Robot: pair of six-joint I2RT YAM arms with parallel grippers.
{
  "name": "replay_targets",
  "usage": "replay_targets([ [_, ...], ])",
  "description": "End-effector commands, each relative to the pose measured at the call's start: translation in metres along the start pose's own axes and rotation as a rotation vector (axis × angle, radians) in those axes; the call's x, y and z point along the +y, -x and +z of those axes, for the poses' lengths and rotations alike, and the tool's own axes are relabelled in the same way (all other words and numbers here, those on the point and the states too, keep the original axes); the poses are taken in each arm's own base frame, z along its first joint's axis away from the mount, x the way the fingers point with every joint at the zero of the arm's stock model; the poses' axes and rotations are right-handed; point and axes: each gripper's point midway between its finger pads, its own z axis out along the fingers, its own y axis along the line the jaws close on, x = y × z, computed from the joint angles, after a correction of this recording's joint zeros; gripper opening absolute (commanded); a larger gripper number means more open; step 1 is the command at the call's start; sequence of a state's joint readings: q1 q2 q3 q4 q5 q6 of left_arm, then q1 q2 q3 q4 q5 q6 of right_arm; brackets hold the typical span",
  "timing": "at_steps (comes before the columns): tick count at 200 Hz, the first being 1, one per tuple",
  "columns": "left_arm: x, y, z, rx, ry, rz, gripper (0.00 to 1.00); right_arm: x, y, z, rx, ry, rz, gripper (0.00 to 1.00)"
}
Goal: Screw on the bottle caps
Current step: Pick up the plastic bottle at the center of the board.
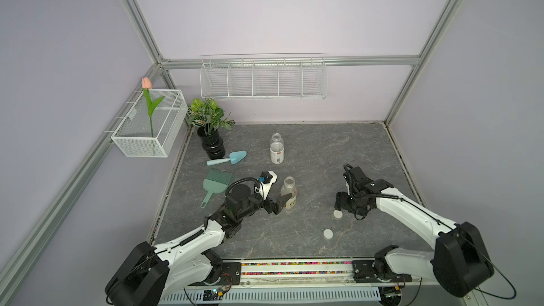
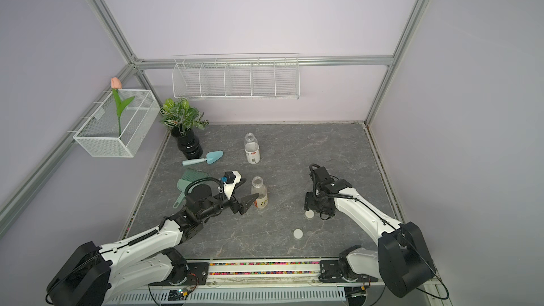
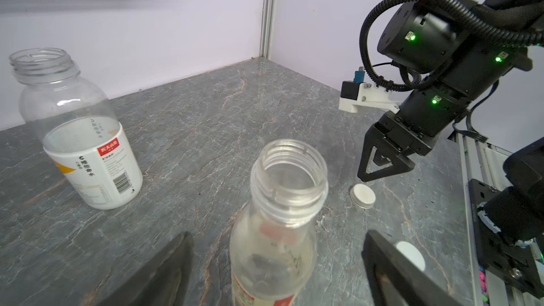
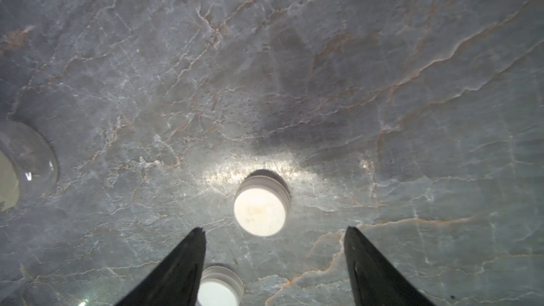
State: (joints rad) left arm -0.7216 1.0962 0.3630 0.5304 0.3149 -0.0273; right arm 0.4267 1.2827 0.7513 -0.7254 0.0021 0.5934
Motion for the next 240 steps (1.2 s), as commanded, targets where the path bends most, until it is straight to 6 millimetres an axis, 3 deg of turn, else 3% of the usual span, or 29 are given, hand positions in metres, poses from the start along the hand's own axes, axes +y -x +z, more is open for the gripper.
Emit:
replay_targets([
  [1,-0.007,0.013,0.005,-0.034,-0.040,0.071,0.92,0.006,-0.007,0.008,0.055,0.037,-0.017,0.76],
  [40,0.001,-0.007,0.010,-0.002,-0.007,0.074,1.00,0.011,-0.008,0.016,0.104,0.044,-0.057,0.75],
  [91,0.013,-0.028,0.031,0.045,0.018,0.035,1.00,0.011,-0.007,0.022,0.109,0.034,-0.063,0.77],
  [159,0.017,-0.038,0.058,0.018,-0.011,0.047,1.00,0.008,-0.010,0.028,0.128,0.020,-0.070,0.80],
  [193,0.014,-0.049,0.072,0.059,-0.063,0.048,0.95,0.004,-0.013,0.026,0.139,-0.005,-0.076,0.79],
  [240,0.014,-0.047,0.085,0.012,-0.085,0.059,0.93,0.006,-0.013,0.021,0.132,-0.001,-0.089,0.77],
])
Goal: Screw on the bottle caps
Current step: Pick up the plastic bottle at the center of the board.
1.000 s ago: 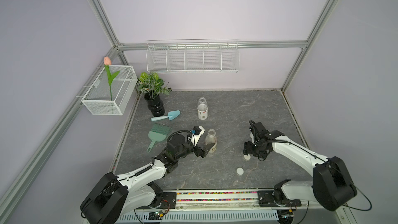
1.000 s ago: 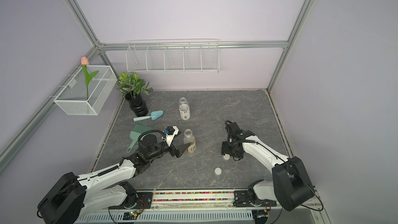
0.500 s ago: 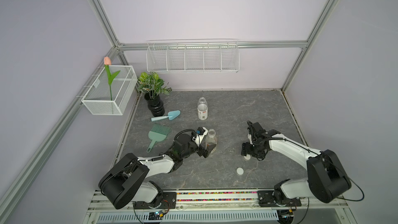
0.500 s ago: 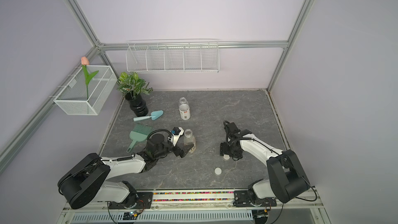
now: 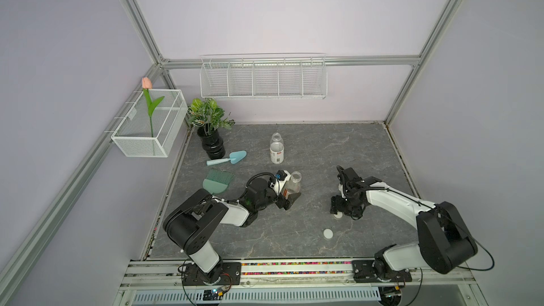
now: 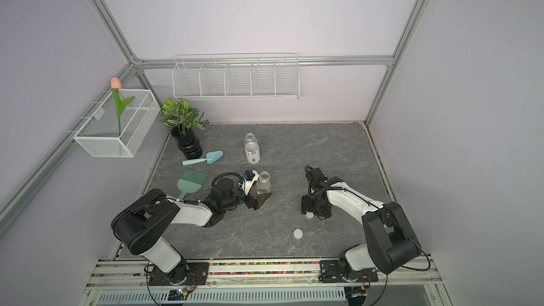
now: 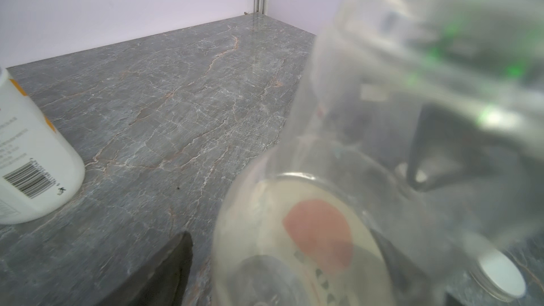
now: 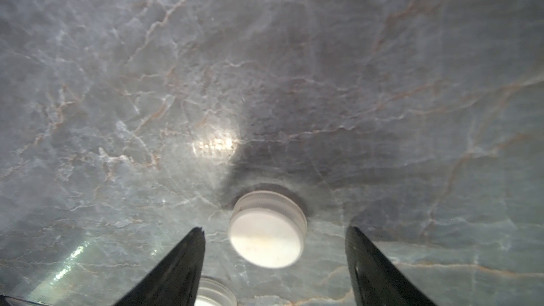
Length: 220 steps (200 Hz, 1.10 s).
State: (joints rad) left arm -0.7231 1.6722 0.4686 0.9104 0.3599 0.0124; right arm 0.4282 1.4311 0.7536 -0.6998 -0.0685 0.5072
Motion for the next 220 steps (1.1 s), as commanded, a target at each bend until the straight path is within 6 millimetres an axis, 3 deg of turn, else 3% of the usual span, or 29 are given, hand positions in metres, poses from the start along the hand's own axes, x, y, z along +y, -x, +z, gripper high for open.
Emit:
replay_targets([
  [1,-0.006,0.018,0.010,-0.072,-0.042,0.054,0.93,0.004,0.002,-0.009,-0.008,0.003,-0.015,0.77],
  [47,0.005,0.021,0.027,-0.103,-0.019,0.058,0.91,0.023,0.014,-0.021,-0.044,0.060,-0.039,0.77],
  [73,0.005,0.028,0.035,-0.153,-0.037,0.089,0.70,0.032,0.018,-0.028,-0.063,0.095,-0.043,0.77],
  [90,0.003,0.034,0.034,-0.183,-0.045,0.105,0.62,0.033,0.018,-0.035,-0.075,0.104,-0.047,0.77],
  [145,-0.012,0.053,0.019,-0.241,-0.101,0.119,0.60,0.016,0.011,-0.049,-0.083,0.026,-0.062,0.77],
  [149,-0.014,0.055,0.016,-0.247,-0.104,0.123,0.60,0.020,0.017,-0.055,-0.100,0.034,-0.063,0.77],
  [178,-0.025,0.060,0.003,-0.249,-0.144,0.140,0.59,0.018,0.010,-0.046,-0.032,0.019,-0.051,0.76],
  [220,-0.038,0.050,-0.002,-0.249,-0.186,0.116,0.55,0.015,0.004,-0.028,0.059,-0.020,-0.044,0.72],
])
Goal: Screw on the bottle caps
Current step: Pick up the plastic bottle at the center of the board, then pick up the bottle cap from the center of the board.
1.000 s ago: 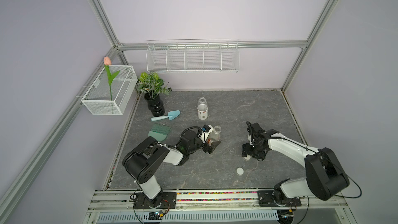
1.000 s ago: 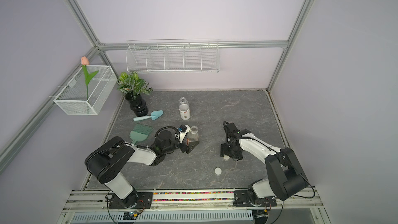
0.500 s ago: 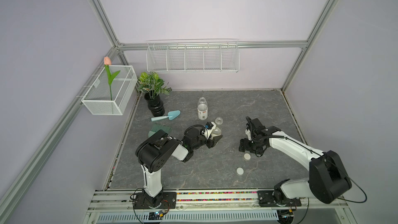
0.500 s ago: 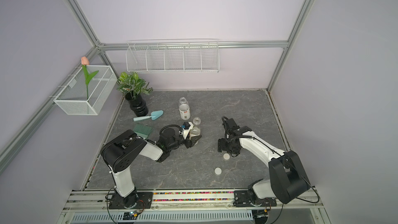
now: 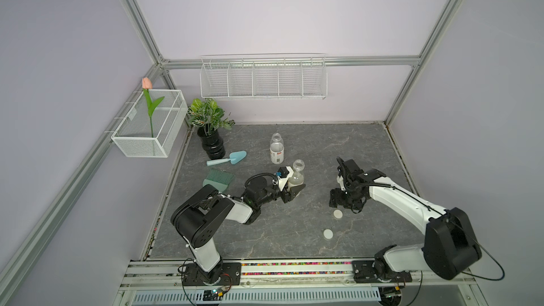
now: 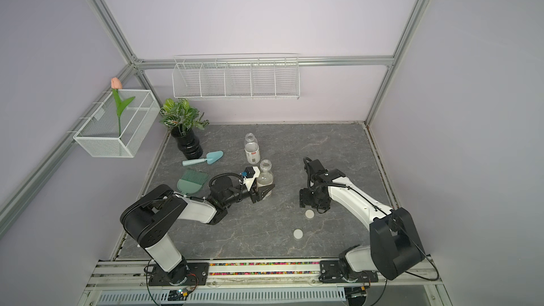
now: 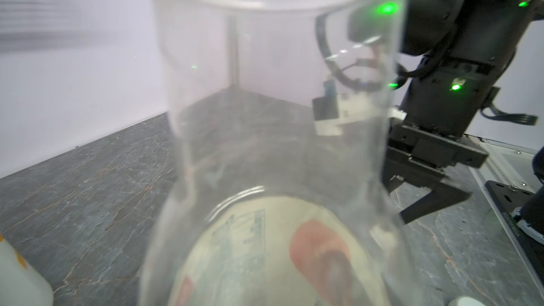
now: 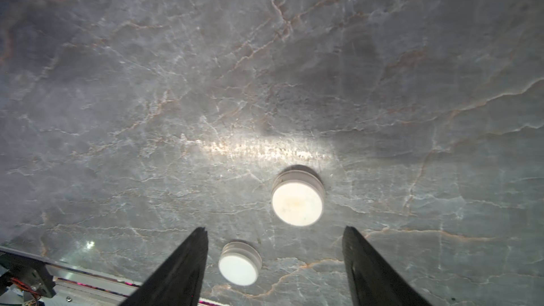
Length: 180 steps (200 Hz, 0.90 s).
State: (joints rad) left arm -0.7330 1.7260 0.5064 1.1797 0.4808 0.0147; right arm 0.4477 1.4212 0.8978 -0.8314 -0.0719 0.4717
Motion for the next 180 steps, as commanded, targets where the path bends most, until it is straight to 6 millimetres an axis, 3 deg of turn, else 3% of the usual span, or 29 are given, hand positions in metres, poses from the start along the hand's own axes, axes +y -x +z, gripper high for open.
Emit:
replay_targets([
  [1,-0.015,-0.002,-0.004,-0.025,-0.053,0.003,0.55,-0.003,-0.009,0.006,0.078,-0.033,0.013,0.72],
  [28,-0.023,0.004,-0.006,-0.061,-0.075,-0.001,0.54,-0.010,-0.011,0.014,0.077,-0.065,0.015,0.71],
  [58,-0.027,-0.002,-0.003,-0.040,-0.082,0.015,0.54,-0.002,-0.014,0.021,0.087,-0.045,0.013,0.68],
  [68,-0.028,-0.003,-0.004,-0.039,-0.079,0.014,0.54,-0.009,-0.025,0.027,0.111,-0.077,0.014,0.68],
  [99,-0.027,-0.003,-0.007,-0.032,-0.062,0.021,0.54,-0.018,-0.031,0.031,0.113,-0.110,0.011,0.68],
  [180,-0.025,-0.004,-0.008,-0.013,-0.050,0.019,0.55,-0.022,-0.024,0.044,0.068,-0.113,-0.004,0.63],
])
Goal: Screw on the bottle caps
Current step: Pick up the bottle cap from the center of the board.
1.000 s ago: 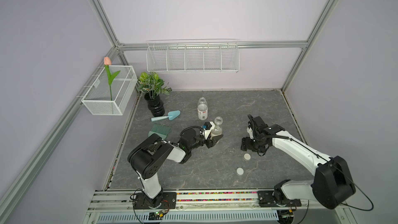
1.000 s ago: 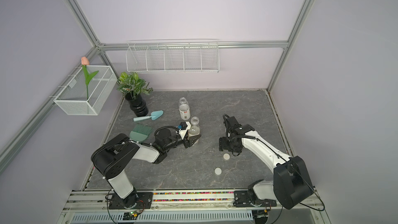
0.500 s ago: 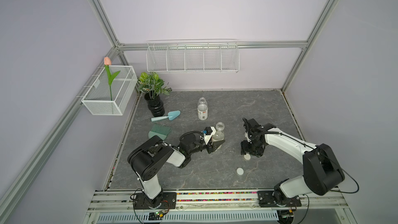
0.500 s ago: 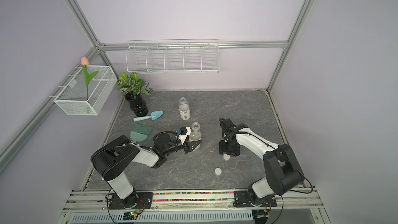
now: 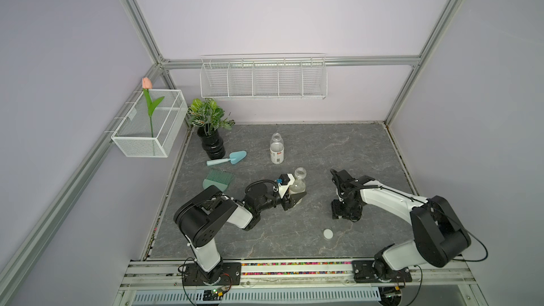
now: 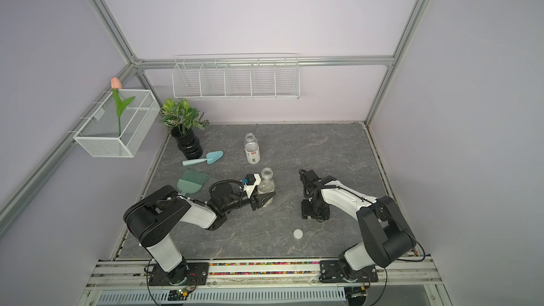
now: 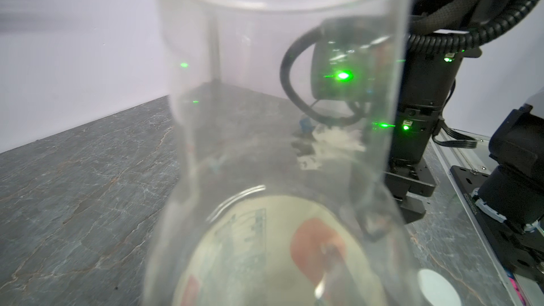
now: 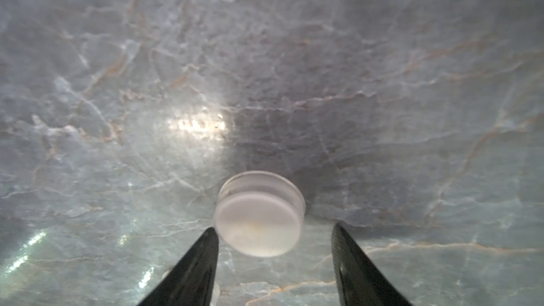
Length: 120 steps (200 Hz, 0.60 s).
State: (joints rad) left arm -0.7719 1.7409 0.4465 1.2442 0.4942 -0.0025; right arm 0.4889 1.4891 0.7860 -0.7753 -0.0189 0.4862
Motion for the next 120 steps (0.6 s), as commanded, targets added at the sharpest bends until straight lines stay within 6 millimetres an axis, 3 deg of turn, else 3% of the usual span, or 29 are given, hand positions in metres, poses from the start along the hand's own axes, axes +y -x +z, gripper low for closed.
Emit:
replay_targets([
  [1,-0.002,0.009,-0.002,-0.021,0.002,0.039,0.55,0.000,0.006,0.006,-0.021,-0.010,0.010,0.63],
  [120,0.005,-0.001,0.001,0.056,0.033,0.025,0.56,-0.002,0.009,-0.001,-0.004,-0.073,-0.061,0.52],
])
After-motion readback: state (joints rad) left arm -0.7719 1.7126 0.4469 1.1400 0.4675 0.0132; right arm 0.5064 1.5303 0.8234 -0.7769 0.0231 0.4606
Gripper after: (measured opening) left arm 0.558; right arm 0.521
